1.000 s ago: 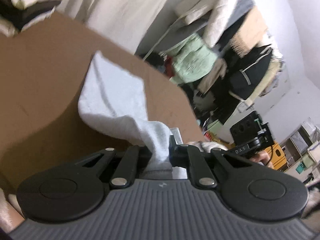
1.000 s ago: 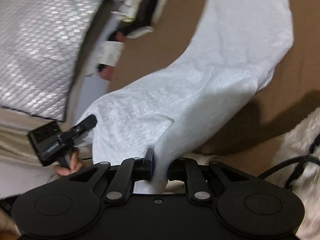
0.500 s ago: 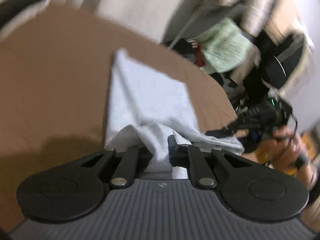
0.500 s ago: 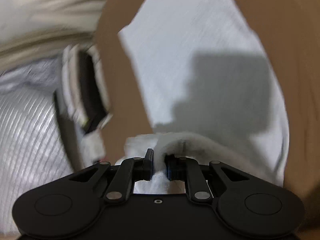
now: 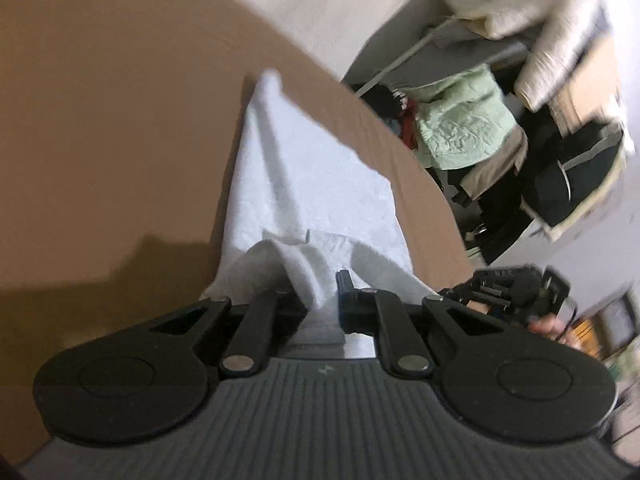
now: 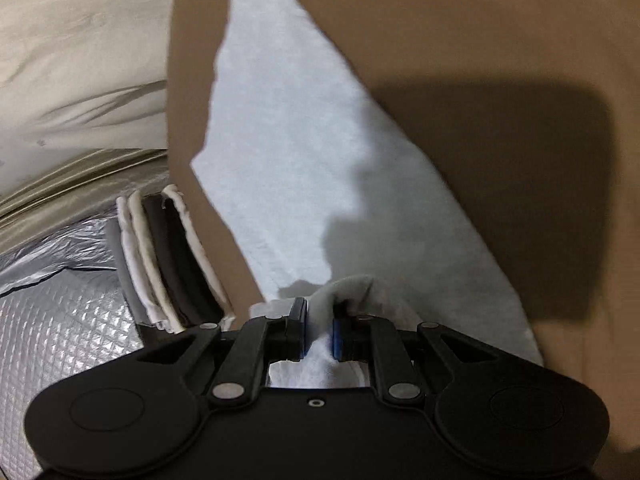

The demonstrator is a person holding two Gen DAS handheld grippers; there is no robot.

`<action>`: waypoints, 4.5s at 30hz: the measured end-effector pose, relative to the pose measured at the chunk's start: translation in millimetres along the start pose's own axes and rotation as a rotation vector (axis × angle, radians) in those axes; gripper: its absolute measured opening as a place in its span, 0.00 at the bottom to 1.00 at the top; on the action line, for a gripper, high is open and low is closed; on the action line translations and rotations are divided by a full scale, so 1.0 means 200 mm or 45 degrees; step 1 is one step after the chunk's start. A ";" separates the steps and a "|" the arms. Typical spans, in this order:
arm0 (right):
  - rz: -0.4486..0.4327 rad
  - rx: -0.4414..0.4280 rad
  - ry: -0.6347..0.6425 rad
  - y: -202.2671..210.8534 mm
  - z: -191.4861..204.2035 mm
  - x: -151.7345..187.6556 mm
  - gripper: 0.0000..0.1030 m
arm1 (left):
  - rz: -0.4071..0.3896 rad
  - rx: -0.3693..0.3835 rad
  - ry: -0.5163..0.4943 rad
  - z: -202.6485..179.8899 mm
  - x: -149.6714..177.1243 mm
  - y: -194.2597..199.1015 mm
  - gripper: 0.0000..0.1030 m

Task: Fold clothes

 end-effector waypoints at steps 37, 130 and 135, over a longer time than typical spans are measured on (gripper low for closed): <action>-0.069 0.608 1.780 0.07 0.38 -0.11 0.50 | 0.033 0.020 -0.189 0.00 -0.28 -0.25 0.72; -0.344 0.379 1.627 0.11 0.50 0.28 0.55 | -0.113 -0.275 0.212 0.26 0.22 0.24 0.66; -0.223 0.321 2.061 0.00 0.57 0.65 0.58 | 0.074 -0.070 0.491 0.34 0.29 0.16 0.66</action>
Point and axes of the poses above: each gripper's, at about its wrist camera, not at the fingertips, and y roughly against the way its jaws point, z to its left, x to its underside, the point moved 3 cm from there along -y, roughly the way its jaws point, and after that the axes turned 12 degrees about y, right-handed, at the moved point
